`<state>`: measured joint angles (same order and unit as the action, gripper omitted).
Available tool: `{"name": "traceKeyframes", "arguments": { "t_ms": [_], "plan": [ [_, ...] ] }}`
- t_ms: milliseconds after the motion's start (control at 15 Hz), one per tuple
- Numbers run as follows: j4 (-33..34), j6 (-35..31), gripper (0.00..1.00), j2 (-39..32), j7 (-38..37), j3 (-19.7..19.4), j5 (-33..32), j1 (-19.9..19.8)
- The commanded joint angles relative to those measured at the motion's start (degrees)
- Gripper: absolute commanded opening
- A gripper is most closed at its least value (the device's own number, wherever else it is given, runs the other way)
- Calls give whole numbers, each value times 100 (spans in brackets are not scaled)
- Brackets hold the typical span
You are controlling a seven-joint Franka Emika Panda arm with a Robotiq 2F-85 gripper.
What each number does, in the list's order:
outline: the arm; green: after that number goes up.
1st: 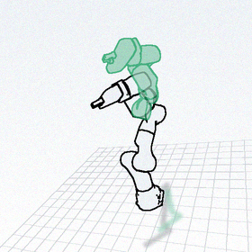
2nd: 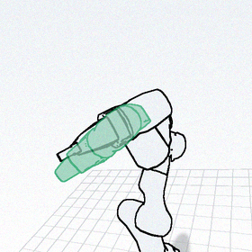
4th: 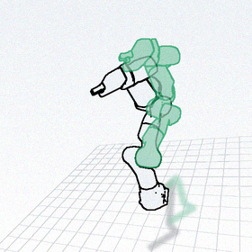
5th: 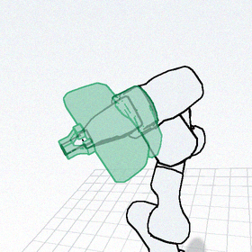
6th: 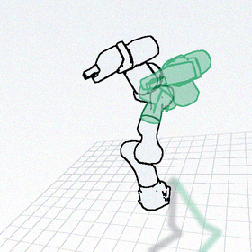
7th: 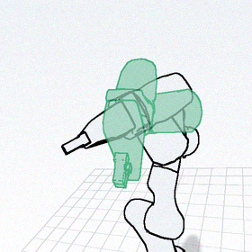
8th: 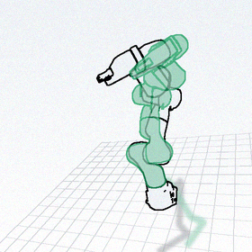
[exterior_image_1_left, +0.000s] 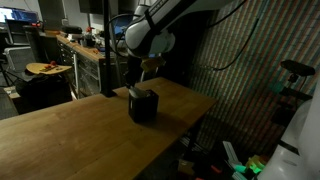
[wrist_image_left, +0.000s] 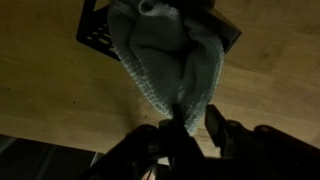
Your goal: Put the white towel in the black box
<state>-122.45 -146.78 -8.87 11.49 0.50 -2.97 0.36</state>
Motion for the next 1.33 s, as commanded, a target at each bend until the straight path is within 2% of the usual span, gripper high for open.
{"name": "traceKeyframes", "arguments": {
  "t_ms": [0,133,267,1067,1267],
  "plan": [
    [70,-95,4,-13,55,-6,-101,-50],
    [49,-100,1,0,57,-10,-87,-67],
    [30,-99,8,17,70,-20,-67,-96],
    [-304,-12,6,253,60,-114,94,-304],
    [-566,100,6,453,153,-50,532,-355]
  ]
}}
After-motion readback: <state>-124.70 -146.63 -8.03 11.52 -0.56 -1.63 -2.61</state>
